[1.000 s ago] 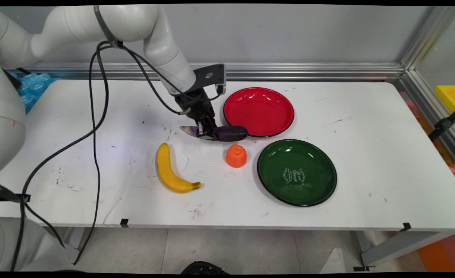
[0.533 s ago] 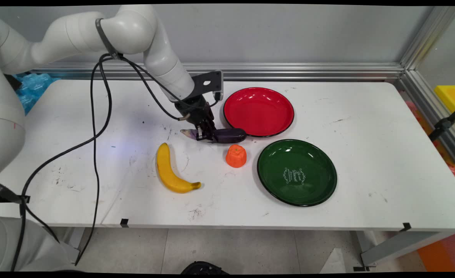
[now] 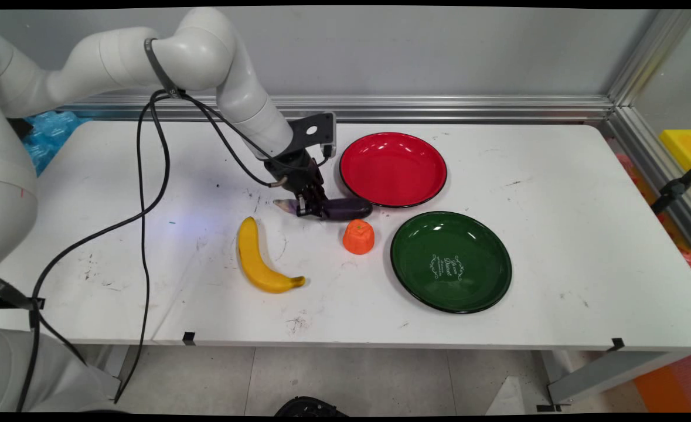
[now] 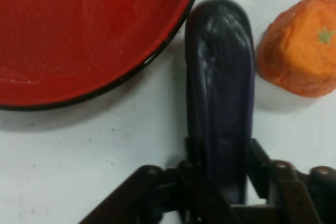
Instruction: Place the picked object on the table
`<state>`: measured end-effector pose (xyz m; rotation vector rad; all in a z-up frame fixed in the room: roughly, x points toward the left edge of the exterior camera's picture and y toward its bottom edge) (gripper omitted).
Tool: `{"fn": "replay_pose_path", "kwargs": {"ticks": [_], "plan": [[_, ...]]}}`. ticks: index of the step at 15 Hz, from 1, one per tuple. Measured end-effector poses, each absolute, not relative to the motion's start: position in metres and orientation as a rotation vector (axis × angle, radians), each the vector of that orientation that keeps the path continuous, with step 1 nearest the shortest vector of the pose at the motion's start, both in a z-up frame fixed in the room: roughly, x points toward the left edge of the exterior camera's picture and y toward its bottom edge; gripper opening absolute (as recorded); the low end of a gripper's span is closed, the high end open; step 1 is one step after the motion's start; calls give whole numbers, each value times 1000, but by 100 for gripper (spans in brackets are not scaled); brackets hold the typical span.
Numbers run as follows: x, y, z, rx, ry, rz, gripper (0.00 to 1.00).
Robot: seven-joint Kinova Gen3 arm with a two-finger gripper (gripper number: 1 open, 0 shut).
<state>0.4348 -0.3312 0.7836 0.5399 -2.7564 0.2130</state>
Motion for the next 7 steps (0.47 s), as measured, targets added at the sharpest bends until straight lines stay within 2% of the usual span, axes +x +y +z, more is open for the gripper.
{"fn": "replay_pose_path", "kwargs": {"ticks": [1,7], "plan": [[435,-331,783,540,-2755,212,100],[430,-334,790,542,-2742,213,100]]}}
